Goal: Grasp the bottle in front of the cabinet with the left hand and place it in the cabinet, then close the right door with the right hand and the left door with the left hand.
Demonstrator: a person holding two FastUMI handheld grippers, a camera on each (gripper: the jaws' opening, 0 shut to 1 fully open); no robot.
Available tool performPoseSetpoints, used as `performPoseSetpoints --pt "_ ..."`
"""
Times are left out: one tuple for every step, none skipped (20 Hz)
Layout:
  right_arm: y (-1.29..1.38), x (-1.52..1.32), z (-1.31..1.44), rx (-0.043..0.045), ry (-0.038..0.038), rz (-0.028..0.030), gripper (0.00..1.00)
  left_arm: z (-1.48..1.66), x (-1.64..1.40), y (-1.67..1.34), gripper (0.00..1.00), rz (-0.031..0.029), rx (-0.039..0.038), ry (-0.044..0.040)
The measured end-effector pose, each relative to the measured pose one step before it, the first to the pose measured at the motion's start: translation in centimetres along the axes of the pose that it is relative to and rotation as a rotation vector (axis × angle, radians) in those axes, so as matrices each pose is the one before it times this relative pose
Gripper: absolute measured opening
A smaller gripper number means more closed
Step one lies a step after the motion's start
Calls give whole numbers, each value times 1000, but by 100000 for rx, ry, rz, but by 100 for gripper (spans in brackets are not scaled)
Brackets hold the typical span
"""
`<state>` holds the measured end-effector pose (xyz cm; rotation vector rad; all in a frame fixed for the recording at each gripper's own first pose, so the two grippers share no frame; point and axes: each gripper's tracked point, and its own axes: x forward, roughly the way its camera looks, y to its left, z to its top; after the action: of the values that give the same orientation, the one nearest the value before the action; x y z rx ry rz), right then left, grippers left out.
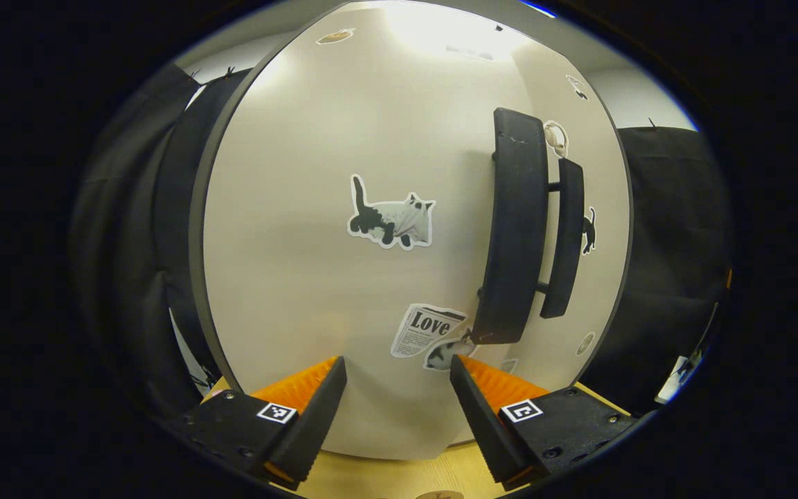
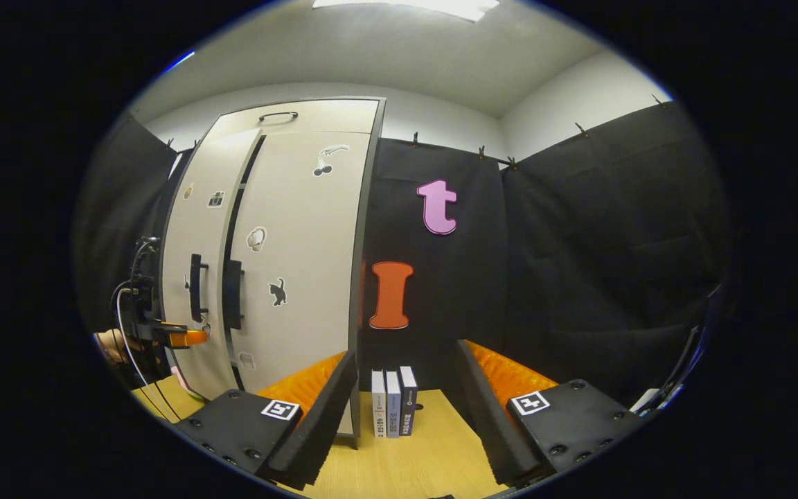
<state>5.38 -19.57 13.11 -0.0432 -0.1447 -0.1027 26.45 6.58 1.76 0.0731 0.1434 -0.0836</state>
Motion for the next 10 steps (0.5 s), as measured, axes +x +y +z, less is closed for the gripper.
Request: performPoseSetpoints --pt "186 312 27 302 358 907 95 606 -938 526 94 337 312 -228" --pt "260 318 -20 422 379 955 95 680 -940 526 93 374 -368 -530" --pt "246 336 54 442 375 1134 95 800 -1085 442 93 119 -1382 -966" --pt "377 205 56 435 284 1292 95 710 -1006 301 93 -432 -1868 -683" --pt "425 291 125 190 -54 1397 95 736 -1236 266 93 -116 -1774 -716" --pt "434 191 96 -67 -171 1228 95 829 -1211 228 93 -163 -1126 -1113" --pt "407 114 118 -391 -99 1285 95 722 -1244 173 93 177 -197 -776" --pt "370 75 10 -388 -123 974 95 721 -1182 308 93 625 655 -920" --pt "452 38 40 -217 -12 1192 95 780 -1205 299 93 872 1218 -1163" --pt "466 -39 -6 -83 163 1387 95 913 -1238 261 92 770 1019 -1423"
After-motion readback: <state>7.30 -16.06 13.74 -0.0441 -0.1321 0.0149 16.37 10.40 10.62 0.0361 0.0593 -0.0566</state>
